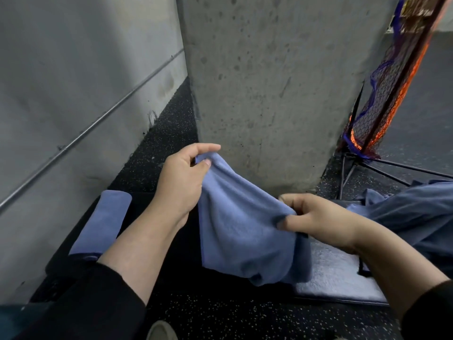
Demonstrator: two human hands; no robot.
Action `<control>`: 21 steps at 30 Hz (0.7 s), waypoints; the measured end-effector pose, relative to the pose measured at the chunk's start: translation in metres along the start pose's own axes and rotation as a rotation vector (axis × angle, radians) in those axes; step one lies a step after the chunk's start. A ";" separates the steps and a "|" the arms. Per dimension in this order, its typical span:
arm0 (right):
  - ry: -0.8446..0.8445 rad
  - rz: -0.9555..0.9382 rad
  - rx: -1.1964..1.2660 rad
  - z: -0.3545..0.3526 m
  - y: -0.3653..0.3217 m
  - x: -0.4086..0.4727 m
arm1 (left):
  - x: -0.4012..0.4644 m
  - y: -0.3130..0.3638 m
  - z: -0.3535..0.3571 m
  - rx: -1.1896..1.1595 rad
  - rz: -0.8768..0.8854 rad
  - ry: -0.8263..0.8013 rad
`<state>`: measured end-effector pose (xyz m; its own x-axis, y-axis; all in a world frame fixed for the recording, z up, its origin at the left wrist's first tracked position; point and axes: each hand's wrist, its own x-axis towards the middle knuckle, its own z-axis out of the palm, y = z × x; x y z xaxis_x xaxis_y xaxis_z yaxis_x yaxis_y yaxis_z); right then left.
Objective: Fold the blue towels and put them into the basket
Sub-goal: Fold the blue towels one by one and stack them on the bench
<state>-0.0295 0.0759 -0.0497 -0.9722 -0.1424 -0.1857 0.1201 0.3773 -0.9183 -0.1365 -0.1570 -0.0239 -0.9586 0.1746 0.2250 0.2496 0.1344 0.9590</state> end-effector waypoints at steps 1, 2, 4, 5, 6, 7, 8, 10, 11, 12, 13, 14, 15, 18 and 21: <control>0.132 -0.050 -0.112 -0.001 -0.001 0.005 | 0.003 0.000 0.000 -0.016 0.009 0.021; 0.315 -0.103 -0.183 -0.001 -0.003 0.011 | 0.007 -0.001 0.000 -0.053 0.010 0.038; 0.627 -0.145 -0.246 -0.002 -0.007 0.023 | 0.012 -0.004 0.005 -0.120 -0.048 0.036; 0.666 -0.081 -0.311 -0.004 -0.002 0.030 | 0.011 -0.007 0.009 -0.112 -0.100 0.009; 0.626 0.004 -0.384 -0.005 0.006 0.036 | 0.008 -0.011 0.012 -0.052 -0.159 -0.036; 0.563 0.090 -0.444 -0.005 0.018 0.041 | 0.001 -0.011 0.016 0.066 -0.217 -0.111; 0.516 0.160 -0.503 -0.005 0.031 0.045 | -0.005 -0.014 0.020 0.236 -0.266 -0.218; 0.462 0.293 -0.598 -0.005 0.049 0.044 | -0.015 -0.028 0.027 0.643 -0.311 -0.481; 0.438 0.357 -0.623 -0.006 0.055 0.042 | -0.020 -0.039 0.029 0.818 -0.330 -0.580; 0.406 0.424 -0.654 -0.007 0.061 0.039 | -0.024 -0.052 0.030 0.966 -0.345 -0.640; 0.370 0.487 -0.682 -0.009 0.067 0.036 | -0.028 -0.064 0.030 1.055 -0.350 -0.658; 0.317 0.554 -0.694 -0.009 0.072 0.034 | -0.032 -0.076 0.031 1.088 -0.348 -0.650; 0.269 0.605 -0.666 -0.007 0.076 0.032 | -0.038 -0.084 0.033 1.091 -0.342 -0.642; 0.176 0.706 -0.547 0.008 0.087 0.032 | -0.054 -0.101 0.041 1.116 -0.251 -0.618; 0.236 0.681 -0.716 0.019 0.100 0.038 | -0.062 -0.103 0.048 1.212 -0.106 -0.545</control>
<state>-0.0503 0.0911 -0.1546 -0.7660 0.4626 -0.4465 0.5902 0.7814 -0.2029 -0.0958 -0.1344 -0.1446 -0.8749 0.4363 -0.2101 0.4134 0.8989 0.1451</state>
